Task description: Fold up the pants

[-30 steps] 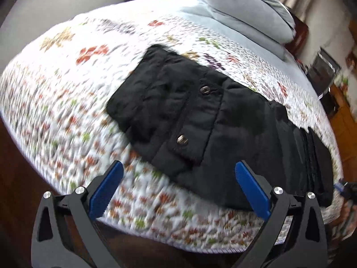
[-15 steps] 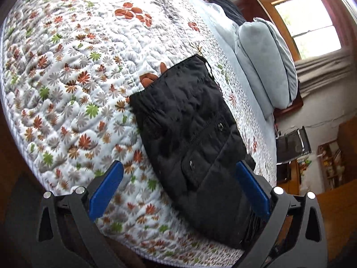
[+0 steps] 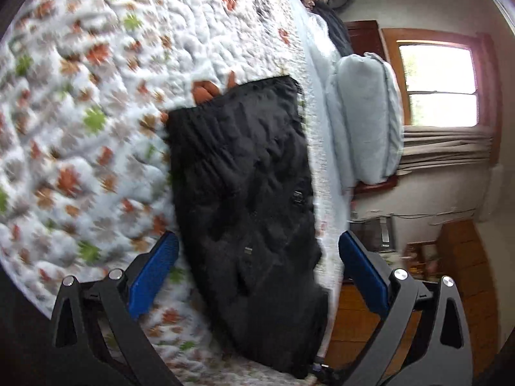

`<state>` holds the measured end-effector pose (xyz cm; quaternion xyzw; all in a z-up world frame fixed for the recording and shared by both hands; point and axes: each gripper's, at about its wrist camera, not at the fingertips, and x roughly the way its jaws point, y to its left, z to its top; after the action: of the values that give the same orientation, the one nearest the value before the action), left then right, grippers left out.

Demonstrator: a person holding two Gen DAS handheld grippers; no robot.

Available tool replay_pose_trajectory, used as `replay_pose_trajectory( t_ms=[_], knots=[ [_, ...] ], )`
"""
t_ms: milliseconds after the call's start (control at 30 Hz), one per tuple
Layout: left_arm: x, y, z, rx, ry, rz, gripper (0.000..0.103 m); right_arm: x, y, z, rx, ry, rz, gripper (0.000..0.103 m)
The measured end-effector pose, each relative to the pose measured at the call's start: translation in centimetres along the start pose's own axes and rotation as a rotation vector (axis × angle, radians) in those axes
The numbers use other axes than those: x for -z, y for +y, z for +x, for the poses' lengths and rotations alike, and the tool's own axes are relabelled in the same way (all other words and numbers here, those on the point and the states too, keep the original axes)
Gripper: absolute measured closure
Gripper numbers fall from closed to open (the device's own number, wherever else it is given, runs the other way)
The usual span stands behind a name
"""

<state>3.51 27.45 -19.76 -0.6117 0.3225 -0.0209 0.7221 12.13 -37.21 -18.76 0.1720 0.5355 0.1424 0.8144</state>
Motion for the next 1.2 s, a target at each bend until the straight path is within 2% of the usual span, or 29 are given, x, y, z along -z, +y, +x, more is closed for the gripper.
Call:
replay_pose_trajectory(
  t_ms=[167,233,333,467,533,667,800,867,933,1000,1033,1200],
  knots=[
    [0.7,0.4,1.6,0.018,0.043,-0.028,0.004,0.0,-0.1,0.2,-0.001,-0.001,0.004,0.024],
    [0.9,0.2,1.9,0.018,0.033,-0.021,0.004,0.0,-0.2,0.3,-0.001,-0.002,0.006,0.024],
    [1.3,-0.3,2.2,0.086,0.038,-0.032,0.005,0.0,-0.2,0.4,-0.001,-0.001,0.006,0.024],
    [1.8,-0.9,2.4,0.137,0.039,-0.015,0.005,0.0,-0.2,0.4,-0.001,-0.001,0.006,0.024],
    [1.7,-1.0,2.7,0.113,0.047,-0.006,0.005,0.0,-0.3,0.5,-0.003,0.000,0.007,0.024],
    [1.4,-0.5,4.4,0.066,0.061,-0.054,0.004,0.0,-0.5,0.7,-0.006,0.001,0.014,0.023],
    [1.2,-1.5,4.8,0.085,0.064,-0.017,0.005,0.1,-0.6,0.7,-0.009,0.001,0.012,0.023],
    [1.5,-2.0,4.7,0.098,0.066,0.001,0.010,0.1,-0.7,0.7,-0.011,0.003,0.015,0.023],
    [1.6,-2.3,5.0,0.104,0.074,0.020,0.033,0.2,-0.6,0.7,-0.009,0.002,0.013,0.023],
    [1.6,-2.0,5.3,0.069,0.086,0.037,0.049,0.2,-0.7,0.7,-0.008,0.002,0.013,0.023],
    [1.6,-1.7,5.5,0.048,0.090,0.040,0.054,0.3,-0.6,0.7,-0.009,0.002,0.014,0.023],
    [1.4,-1.2,5.4,0.047,0.086,0.026,0.054,0.3,-0.6,0.6,-0.008,0.003,0.016,0.022]
  ],
)
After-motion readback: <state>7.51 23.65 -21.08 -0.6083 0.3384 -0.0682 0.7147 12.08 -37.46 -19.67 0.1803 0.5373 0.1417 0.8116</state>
